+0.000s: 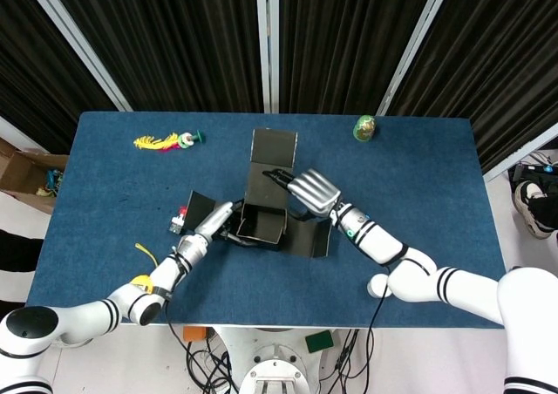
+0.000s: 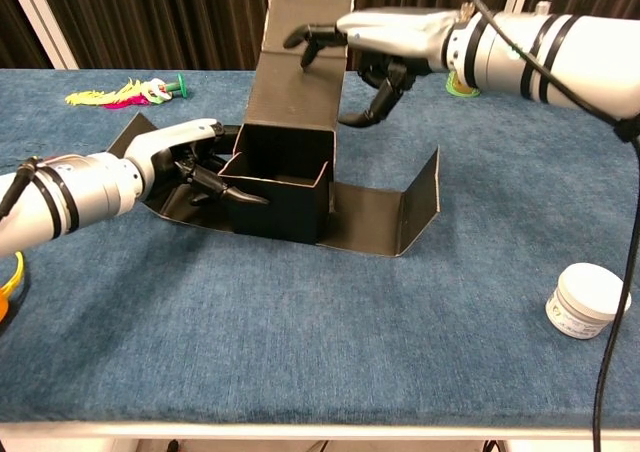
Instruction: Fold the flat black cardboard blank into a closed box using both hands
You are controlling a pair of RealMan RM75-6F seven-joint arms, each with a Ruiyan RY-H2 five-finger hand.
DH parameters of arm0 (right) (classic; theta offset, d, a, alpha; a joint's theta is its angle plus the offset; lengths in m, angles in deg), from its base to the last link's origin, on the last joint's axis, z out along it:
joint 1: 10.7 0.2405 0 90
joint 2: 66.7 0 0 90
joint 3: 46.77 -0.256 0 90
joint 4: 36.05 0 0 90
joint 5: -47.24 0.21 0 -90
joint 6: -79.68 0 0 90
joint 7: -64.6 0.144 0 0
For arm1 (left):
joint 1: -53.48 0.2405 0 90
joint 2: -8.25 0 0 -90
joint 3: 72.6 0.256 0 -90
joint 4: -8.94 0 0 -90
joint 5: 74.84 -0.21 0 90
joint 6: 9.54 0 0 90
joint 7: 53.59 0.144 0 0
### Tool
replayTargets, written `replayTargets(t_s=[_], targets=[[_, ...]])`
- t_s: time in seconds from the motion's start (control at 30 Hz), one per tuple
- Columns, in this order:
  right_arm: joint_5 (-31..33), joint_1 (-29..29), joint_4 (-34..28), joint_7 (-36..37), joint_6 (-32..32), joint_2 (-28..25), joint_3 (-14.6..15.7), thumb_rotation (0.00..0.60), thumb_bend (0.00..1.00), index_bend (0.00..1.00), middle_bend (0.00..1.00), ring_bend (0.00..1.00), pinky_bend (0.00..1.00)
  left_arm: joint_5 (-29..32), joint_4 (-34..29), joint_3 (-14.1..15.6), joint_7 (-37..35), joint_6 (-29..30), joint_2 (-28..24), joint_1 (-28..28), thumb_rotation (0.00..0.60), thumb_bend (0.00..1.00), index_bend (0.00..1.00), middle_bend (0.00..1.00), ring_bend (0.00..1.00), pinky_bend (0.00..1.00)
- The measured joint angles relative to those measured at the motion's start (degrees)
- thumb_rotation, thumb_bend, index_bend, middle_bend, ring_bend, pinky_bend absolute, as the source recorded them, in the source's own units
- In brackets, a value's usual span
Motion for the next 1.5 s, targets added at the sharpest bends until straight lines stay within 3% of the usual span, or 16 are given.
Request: replayTargets(t_s=[0.23,0.43,0.7,0.97,1.07,1.17,1.3,1.5], targets=[[-4.89,-1.19,-5.00,8.07,5.38,-3.32,0.18,0.600,0.36,0.00,0.15,0.82,0.89,2.98,-3.64,-1.09,4.35,-1.92,-2.11,0.22,0.600,0.01,0.33,0.37,0.62,0.89],[-7.59,-3.89,-7.87,11.39,11.88,-6.32,0.59,0.600,0.36,0.00,0.16,0.82,0.89,4.26,-8.34,-2.42,2.90,-2.89,-5.42,1.01,0.600,0.01,0.32,0.36,0.62,0.89],[-6.83,-13.08,-8.99,11.84,23.99,-11.57,0.55,0.600,0.34,0.00,0.19,0.82,0.89,3.24,-14.59,-5.02,-7.79,-2.47,-11.64,3.37,0.600,0.01,0.32,0.36,0.62,0.89],[-3.52,-20.88,-5.32,20.57,31.90,-12.90,0.18,0.600,0.35,0.00,0.20,0.83,0.89,-0.19,-19.10,-6.20,-22.95,-1.40,-17.00,6.12,0.600,0.01,0.32,0.36,0.62,0.89],[-3.19,-22.73,-2.32,25.20,33.86,-12.02,-0.04,0.600,0.34,0.00,0.21,0.83,0.89,-2.36,-20.16,-6.26,-30.29,-0.51,-18.71,7.11,0.600,0.01,0.32,0.35,0.62,0.89],[-3.58,-23.54,0.83,26.56,35.71,-9.80,-0.37,0.600,0.23,0.01,0.23,0.83,0.89,-4.11,-20.89,-6.28,-36.58,0.21,-19.88,7.60,0.600,0.01,0.31,0.35,0.62,0.89],[-4.95,-22.90,2.98,23.14,38.08,-4.41,-1.42,0.600,0.06,0.05,0.25,0.85,0.90,-6.14,-21.54,-6.25,-43.67,0.75,-20.92,7.50,0.600,0.01,0.31,0.34,0.62,0.89],[-6.84,-19.15,6.31,15.26,39.90,4.78,-4.01,0.600,0.00,0.09,0.26,0.85,0.91,-8.50,-21.96,-5.61,-49.39,0.93,-22.08,5.85,0.599,0.01,0.31,0.34,0.62,0.89]])
